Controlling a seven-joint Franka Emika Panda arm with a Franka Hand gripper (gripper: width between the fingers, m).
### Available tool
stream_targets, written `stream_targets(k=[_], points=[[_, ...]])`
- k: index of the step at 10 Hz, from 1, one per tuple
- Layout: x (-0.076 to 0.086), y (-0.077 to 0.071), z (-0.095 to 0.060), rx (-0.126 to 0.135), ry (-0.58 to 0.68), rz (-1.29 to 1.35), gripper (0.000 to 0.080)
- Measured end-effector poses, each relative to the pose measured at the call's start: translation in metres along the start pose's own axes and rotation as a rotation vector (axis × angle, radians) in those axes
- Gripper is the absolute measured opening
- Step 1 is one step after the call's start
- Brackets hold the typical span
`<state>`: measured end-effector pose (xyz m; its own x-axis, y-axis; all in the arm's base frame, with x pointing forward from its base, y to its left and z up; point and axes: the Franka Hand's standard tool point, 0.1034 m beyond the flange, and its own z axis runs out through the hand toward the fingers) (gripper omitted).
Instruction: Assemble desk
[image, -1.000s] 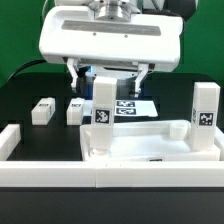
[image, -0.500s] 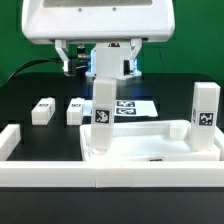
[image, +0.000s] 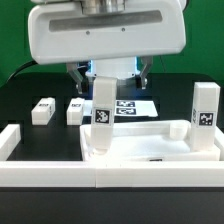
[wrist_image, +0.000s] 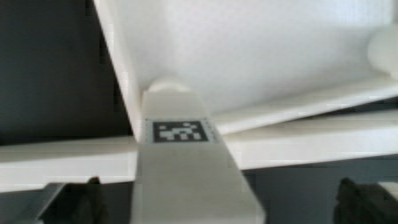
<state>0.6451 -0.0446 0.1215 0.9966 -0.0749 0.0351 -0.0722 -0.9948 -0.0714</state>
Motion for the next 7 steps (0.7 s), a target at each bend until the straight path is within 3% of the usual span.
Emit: stream_targets(k=[1, 2, 3, 4, 5, 7], points=[[-0.0022, -0.0006, 0.0011, 0.001, -0.001, 0.009, 0.0649], [-0.0021, -0.0007, 0.0012, 0.001, -0.001, 0.027, 0.0544], [-0.0021, -0.0007, 0.0013, 0.001, -0.001, 0.032, 0.0544], [-0.0022, -0.001, 0.0015, 0.002, -0.001, 0.107, 0.036], [-0.0024, 0.0031, 0.0014, -0.004, -0.001, 0.189, 0.0297], [-0.0025, 0.0044, 0.0016, -0.004, -0.001, 0.305, 0.0297]])
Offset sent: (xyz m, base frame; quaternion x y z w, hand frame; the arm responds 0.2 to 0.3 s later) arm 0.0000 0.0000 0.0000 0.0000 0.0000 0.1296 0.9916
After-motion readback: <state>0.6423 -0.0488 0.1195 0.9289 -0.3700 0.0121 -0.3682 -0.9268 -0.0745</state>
